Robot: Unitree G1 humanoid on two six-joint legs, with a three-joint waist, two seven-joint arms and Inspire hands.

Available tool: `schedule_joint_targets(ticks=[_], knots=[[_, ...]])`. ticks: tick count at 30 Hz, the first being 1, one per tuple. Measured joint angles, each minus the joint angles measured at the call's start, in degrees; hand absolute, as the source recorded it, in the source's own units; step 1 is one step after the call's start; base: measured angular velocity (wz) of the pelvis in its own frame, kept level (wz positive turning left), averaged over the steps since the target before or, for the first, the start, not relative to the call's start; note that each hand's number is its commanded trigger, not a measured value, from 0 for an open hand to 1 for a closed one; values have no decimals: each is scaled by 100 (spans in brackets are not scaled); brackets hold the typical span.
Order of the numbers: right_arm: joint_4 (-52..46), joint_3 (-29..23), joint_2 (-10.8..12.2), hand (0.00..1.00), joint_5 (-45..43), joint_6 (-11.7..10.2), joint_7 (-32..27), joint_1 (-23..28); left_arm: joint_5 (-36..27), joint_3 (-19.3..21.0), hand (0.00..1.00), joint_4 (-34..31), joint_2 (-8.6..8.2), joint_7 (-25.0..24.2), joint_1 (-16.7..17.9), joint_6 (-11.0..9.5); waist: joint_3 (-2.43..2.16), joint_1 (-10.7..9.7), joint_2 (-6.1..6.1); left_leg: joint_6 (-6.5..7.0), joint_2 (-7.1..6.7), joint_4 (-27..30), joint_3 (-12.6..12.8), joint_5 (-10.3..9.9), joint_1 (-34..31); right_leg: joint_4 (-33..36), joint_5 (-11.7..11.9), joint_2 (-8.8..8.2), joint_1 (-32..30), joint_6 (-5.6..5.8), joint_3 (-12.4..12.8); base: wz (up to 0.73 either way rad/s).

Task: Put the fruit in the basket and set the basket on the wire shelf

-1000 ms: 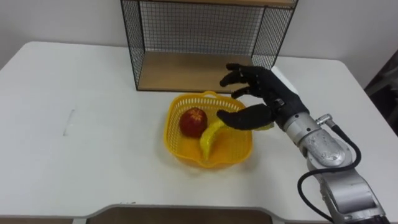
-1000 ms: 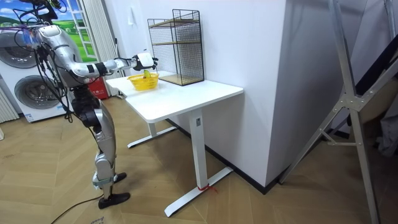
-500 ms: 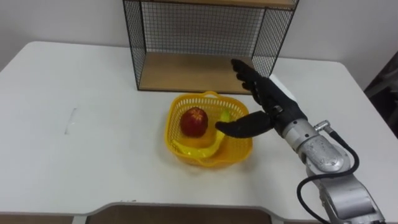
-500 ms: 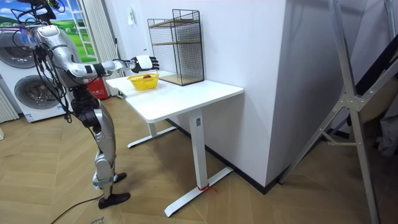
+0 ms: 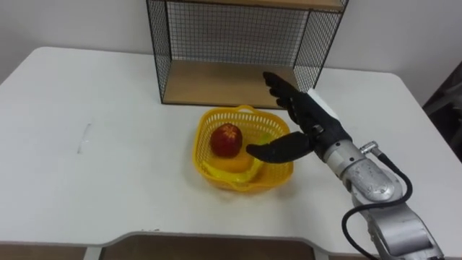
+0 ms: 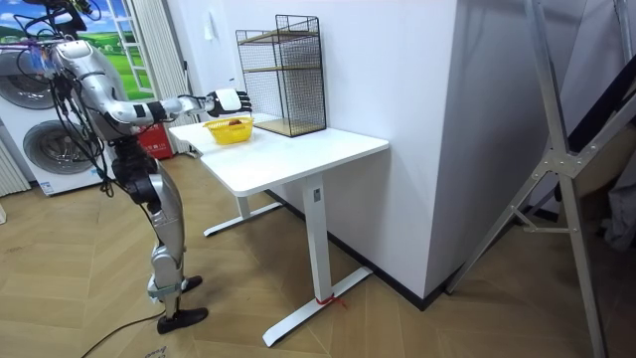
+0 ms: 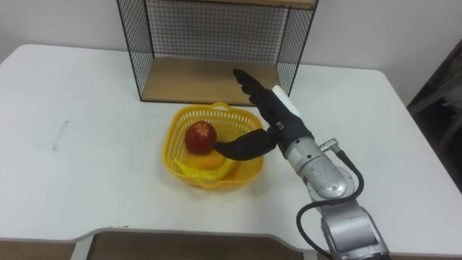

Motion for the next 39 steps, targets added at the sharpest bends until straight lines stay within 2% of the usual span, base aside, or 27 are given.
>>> schedule_joint_targets(ticks=[5, 7, 9, 13, 16, 21, 22, 24, 26, 28, 29, 31, 33, 34, 36, 38, 39], knots=[[0, -93, 0, 0, 734, -31, -209, 1, -116, 5, 0, 4, -2, 6, 31, -60, 9, -60, 69, 0, 4, -1, 16, 0, 62, 3, 3, 0, -16, -1, -1, -1], [-25, -205, 0, 0, 908, -47, -307, 50, -220, 73, 0, 3, -25, 7, 74, -88, -8, -72, 107, 0, 5, -26, 32, 1, 87, 1, 4, 1, -12, -1, 8, -6], [-31, -517, -1, 0, 999, -97, -415, 177, -589, 440, 0, 3, -95, 46, 123, -140, -24, -75, 141, 1, 4, -30, 33, 0, 86, -4, 4, 0, -18, -1, 12, 0], [-46, -955, -3, 0, 1267, -97, -659, 317, -1222, 830, 0, 4, -106, 210, 316, -166, -51, -116, 178, 0, 7, -54, 39, 1, 93, -5, 4, 1, -21, -1, 11, -1], [-64, -1210, -8, 0, 1501, -121, -908, 429, -2039, 1154, 0, 15, -144, 506, 401, -183, -63, -130, 239, -2, 7, -114, 77, 7, 121, -10, 4, -2, -8, -1, 38, -4], [-258, -1349, -11, 0, 1790, -119, -1285, 935, -3850, 1777, 0, 19, -149, 1382, 482, -306, -61, -100, 267, -13, -5, -226, 61, 32, 225, -21, 2, -2, 70, 1, 34, -1], [-315, -1356, -11, 0, 1817, -117, -1369, 1077, -4304, 2014, 0, 15, -172, 1592, 489, -316, -42, -81, 292, -17, -4, -286, 89, 47, 281, -22, 2, -4, 67, 1, 51, -8], [-315, -1366, -9, 0, 1822, -73, -1576, 1253, -5076, 2501, 0, -80, -179, 2062, 457, -328, -42, -67, 306, -20, -6, -359, 105, 74, 332, -23, 2, -8, 71, 1, 59, -7], [-310, -1407, -9, 0, 1849, -73, -1680, 1320, -5417, 2851, 0, -192, -173, 2456, 449, -405, -38, -60, 312, -22, -8, -401, 140, 88, 383, -24, 2, -4, 70, 1, 103, -8], [-311, -1452, -9, 0, 1854, -74, -1772, 1326, -5520, 3067, 0, -419, -173, 2952, 437, -474, -37, -62, 319, -23, -8, -404, 154, 88, 356, -24, 2, -5, 51, 2, 107, -4], [-311, -1493, -10, 0, 1872, -73, -1848, 1332, -5529, 3117, 0, -796, -176, 3311, 443, -479, -39, -49, 313, -22, -12, -401, 149, 94, 328, -33, 2, -8, 35, 2, 103, 3], [-311, -1554, -4, 0, 1844, -74, -1975, 1340, -5509, 3112, 0, -1479, -177, 3784, 444, -538, -44, 8, 305, -19, -17, -391, 134, 103, 297, -25, 2, -14, 14, 2, 88, 2], [-312, -1574, -5, 0, 1701, -81, -2076, 1402, -5454, 3094, 0, -2282, -178, 4260, 424, -790, -48, 75, 301, -20, -16, -393, 135, 106, 290, -12, 2, -14, -5, 2, 84, 0], [-312, -1570, -5, 0, 1640, -81, -2089, 1432, -5455, 3090, 0, -2459, -179, 4371, 428, -845, -49, 94, 303, -20, -16, -393, 136, 106, 291, -12, 2, -14, -6, 2, 83, 0], [-357, -1563, 24, 0, 1596, -81, -2131, 1597, -5357, 3078, 0, -3354, -203, 4930, 429, -892, -56, 94, 307, -20, -16, -388, 135, 106, 305, -12, 3, -11, -20, 1, 95, 0], [-380, -1563, 87, 0, 1591, -81, -2198, 1639, -5291, 3063, 0, -3861, -201, 5271, 421, -1040, -63, 100, 331, -20, -16, -391, 135, 106, 313, -11, 3, -11, -15, 1, 93, 0], [-381, -1564, 96, 0, 1549, -83, -2253, 1640, -5046, 2980, 0, -3927, -208, 5539, 425, -1027, -71, 84, 339, -19, -17, -395, 143, 105, 317, -9, 3, -14, -15, 1, 96, 0]])
